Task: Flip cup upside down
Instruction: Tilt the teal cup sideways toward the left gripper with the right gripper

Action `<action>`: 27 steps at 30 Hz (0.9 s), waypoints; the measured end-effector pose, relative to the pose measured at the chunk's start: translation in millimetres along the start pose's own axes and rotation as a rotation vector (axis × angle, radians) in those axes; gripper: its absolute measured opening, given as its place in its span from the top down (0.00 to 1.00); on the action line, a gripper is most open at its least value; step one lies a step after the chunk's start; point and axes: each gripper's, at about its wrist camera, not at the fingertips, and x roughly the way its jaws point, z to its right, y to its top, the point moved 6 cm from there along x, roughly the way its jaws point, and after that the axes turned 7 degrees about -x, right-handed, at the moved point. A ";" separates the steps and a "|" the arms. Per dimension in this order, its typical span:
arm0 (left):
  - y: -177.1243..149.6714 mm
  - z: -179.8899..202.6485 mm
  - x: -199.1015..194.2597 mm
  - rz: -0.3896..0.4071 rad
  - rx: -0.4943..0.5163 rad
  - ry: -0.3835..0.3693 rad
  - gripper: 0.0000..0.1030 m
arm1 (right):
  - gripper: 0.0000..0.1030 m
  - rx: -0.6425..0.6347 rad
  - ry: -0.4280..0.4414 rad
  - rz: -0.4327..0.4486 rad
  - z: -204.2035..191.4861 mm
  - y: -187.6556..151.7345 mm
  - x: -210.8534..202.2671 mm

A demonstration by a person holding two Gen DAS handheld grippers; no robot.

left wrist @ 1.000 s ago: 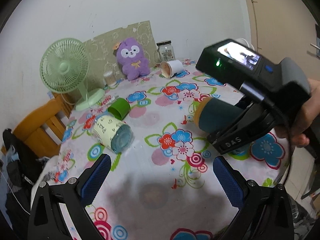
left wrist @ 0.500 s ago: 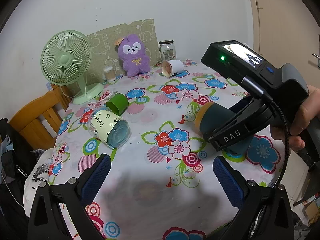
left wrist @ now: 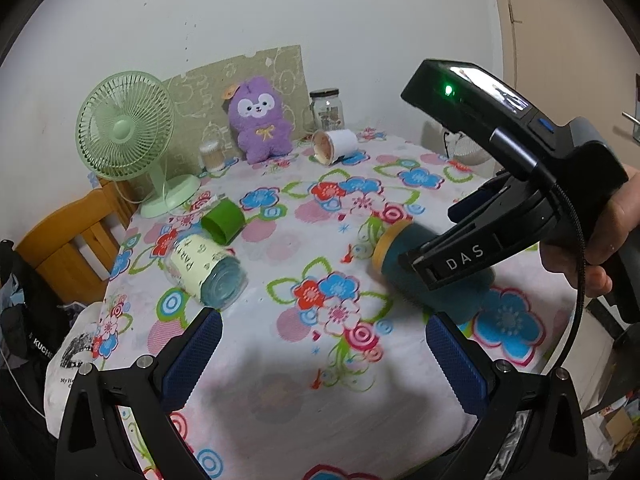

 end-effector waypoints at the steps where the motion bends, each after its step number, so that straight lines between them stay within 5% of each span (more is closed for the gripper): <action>1: 2.1 2.8 -0.2 0.002 -0.002 -0.003 0.00 | 0.21 0.001 -0.002 0.010 2.2 0.4 -4.0; 11: 17.9 51.5 16.6 0.006 -0.025 -0.047 0.00 | 0.21 0.129 -0.023 0.097 68.2 -28.0 -40.2; 19: 8.4 80.0 62.4 -0.127 -0.157 -0.079 0.00 | 0.20 0.325 -0.005 0.114 138.8 -75.9 -38.9; 27: 8.9 89.0 87.0 -0.182 -0.205 -0.066 0.00 | 0.20 0.376 0.033 0.110 158.4 -97.5 -26.7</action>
